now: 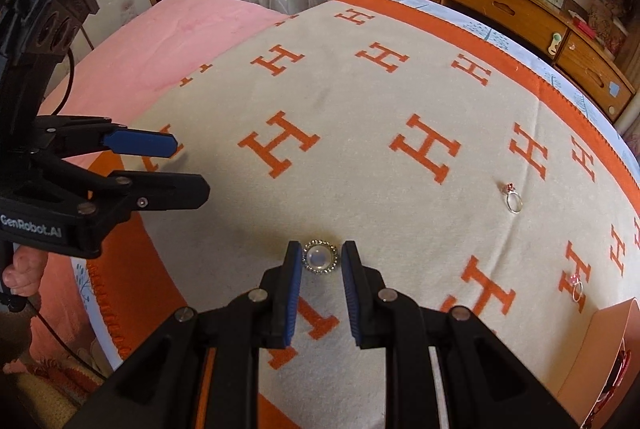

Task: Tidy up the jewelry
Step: 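Lower the right tool onto the round crystal ring and close it, then carry the crystal ring into the pink box with the right tool and open it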

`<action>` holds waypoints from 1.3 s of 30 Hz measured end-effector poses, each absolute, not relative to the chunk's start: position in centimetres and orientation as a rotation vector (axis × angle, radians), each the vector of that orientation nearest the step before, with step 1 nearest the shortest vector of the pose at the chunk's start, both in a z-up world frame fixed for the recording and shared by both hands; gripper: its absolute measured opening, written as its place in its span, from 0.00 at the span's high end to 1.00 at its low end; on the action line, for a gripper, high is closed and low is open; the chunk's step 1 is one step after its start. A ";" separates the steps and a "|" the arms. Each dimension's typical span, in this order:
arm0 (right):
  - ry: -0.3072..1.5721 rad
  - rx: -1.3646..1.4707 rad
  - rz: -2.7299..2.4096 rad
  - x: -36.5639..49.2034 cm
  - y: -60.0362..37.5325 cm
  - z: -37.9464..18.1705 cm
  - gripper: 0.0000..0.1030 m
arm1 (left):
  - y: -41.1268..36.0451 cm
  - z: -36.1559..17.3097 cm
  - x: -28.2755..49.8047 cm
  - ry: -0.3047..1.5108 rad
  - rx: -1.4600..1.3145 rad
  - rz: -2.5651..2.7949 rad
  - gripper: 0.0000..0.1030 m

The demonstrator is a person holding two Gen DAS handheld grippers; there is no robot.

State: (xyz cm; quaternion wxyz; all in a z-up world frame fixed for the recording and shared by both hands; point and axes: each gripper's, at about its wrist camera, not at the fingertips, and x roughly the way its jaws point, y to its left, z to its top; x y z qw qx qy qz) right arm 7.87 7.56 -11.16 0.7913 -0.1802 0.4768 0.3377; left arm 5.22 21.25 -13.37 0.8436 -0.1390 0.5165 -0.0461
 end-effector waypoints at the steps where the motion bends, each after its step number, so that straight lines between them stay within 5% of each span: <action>1: 1.019 -0.389 0.722 7.8 7.6 -11.2 0.80 | 21.4 -13.4 5.1 1.088 -0.298 -0.099 0.32; 23: 0.937 -0.383 0.684 6.1 7.1 -11.5 0.72 | 19.3 -13.7 4.7 1.100 -0.269 -0.118 0.31; 26: 0.928 -0.385 0.687 6.0 7.2 -11.5 0.74 | 18.7 -13.5 4.6 1.106 -0.257 -0.115 0.31; 27: 0.925 -0.382 0.691 5.9 7.1 -11.5 0.83 | 18.5 -13.4 4.6 1.106 -0.253 -0.114 0.31; 39: 0.924 -0.179 0.694 5.7 1.0 -9.6 0.83 | 14.3 -11.4 5.0 1.106 -0.159 -0.136 0.31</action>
